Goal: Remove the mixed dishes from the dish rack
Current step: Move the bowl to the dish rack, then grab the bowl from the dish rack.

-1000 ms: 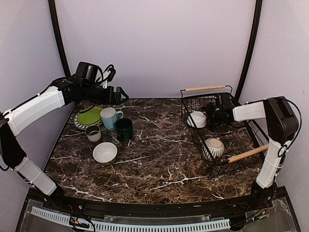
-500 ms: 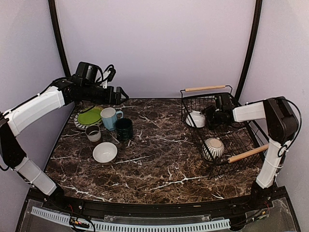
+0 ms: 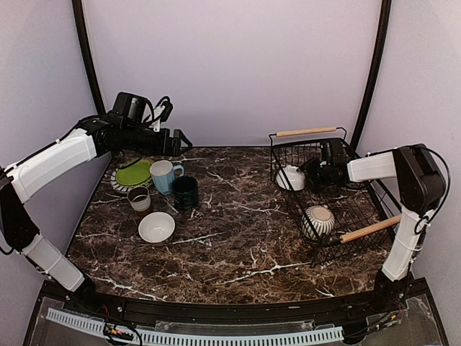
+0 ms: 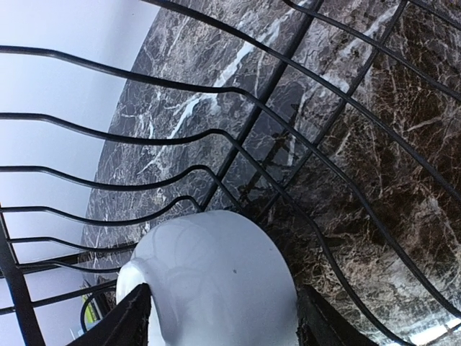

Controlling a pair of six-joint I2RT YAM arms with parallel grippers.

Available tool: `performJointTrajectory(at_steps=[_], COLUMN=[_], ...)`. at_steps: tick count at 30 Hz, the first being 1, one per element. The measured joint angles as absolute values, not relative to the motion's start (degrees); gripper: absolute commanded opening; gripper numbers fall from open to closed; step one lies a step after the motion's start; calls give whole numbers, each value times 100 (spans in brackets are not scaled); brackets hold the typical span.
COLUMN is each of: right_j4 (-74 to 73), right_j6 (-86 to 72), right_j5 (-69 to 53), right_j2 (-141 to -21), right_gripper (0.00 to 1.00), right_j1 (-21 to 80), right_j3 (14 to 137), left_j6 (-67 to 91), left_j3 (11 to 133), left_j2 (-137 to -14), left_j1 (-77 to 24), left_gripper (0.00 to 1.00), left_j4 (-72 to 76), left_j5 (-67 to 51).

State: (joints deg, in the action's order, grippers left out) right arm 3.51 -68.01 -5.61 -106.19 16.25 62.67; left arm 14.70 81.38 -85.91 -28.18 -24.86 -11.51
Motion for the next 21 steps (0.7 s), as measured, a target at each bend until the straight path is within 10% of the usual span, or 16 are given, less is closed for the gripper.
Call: performJointTrajectory(at_steps=[9, 15, 21], right_j4=[366, 366, 244], right_j6=[-6866, -6895, -7022], right_j5=[-567, -628, -954], right_j2=[-10366, -10003, -9996], right_gripper=[56, 86, 90], right_j1=[1629, 1634, 1678], right_j3=[6254, 6235, 6088], left_j6=[1483, 1483, 1490], left_j3=[8138, 8138, 8138], left_j2=[-8591, -8591, -8591], left_j1=[-2816, -2816, -2816], left_gripper=[91, 91, 91], left_j4=[-2486, -2486, -2486], left_j5=[-1157, -1160, -1181])
